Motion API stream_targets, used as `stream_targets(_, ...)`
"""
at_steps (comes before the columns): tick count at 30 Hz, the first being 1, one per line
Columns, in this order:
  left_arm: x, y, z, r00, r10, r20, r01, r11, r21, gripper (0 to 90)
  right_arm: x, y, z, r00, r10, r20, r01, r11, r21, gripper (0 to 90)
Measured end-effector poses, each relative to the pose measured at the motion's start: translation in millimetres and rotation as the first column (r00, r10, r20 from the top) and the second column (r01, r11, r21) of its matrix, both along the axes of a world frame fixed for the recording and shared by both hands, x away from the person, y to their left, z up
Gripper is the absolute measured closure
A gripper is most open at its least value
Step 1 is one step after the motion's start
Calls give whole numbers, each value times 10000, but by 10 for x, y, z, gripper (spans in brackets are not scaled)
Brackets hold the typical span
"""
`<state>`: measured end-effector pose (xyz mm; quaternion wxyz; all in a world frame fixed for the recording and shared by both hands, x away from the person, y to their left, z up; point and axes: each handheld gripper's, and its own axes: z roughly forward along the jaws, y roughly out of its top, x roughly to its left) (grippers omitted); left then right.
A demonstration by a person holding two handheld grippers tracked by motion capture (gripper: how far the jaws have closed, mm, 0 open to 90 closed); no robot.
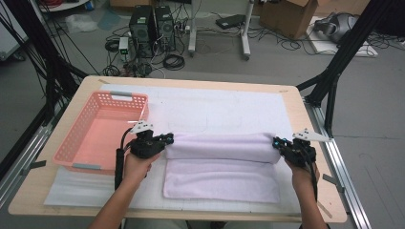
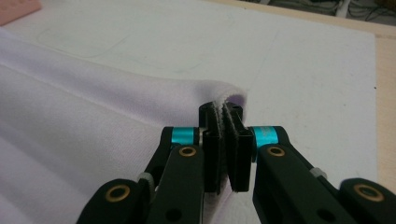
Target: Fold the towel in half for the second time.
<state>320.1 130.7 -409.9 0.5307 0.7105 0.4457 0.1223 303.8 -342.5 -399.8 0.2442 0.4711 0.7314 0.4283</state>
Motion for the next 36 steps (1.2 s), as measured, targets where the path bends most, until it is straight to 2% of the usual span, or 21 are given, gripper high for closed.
stream_targets(5,-201,13,-19,9995,-269,188,269,9996,-36,852,-257,-30,-29,9994,33,337,-39,9998,203,861)
stream_targets(11,-447,40,-81,9991,-389,158,388,9992,79,846,-512,-46,-70,9992,184,356,-195,9994,289,860)
stream_targets(19,-750,60,-187,9984,-560,-17,561,9981,239,841,-800,-71,-148,9992,385,112,-390,9979,516,860)
stream_targets(23,-853,75,-247,9982,-573,-172,579,9976,369,834,-909,-74,-205,9986,527,-102,-524,9981,334,860)
stream_targets(26,-890,85,-279,9979,-557,-320,572,9973,467,791,-962,-75,-249,9975,555,-438,-542,9981,298,843)
stream_targets(27,-886,94,-286,9977,-511,-452,529,9977,413,729,-969,-77,-264,9970,578,-520,-567,9982,212,804)
stream_targets(29,-863,121,-290,9966,-389,-733,406,9990,208,565,-968,-86,-271,9957,505,-777,-475,9981,401,669)
stream_targets(33,-829,146,-247,9980,-168,-604,171,9998,52,504,-965,-107,-182,9989,235,-394,-196,9950,982,599)
stream_targets(36,-778,119,-217,9978,-215,-634,204,9996,-191,508,-923,-53,-107,9993,359,-142,-341,9929,1137,592)
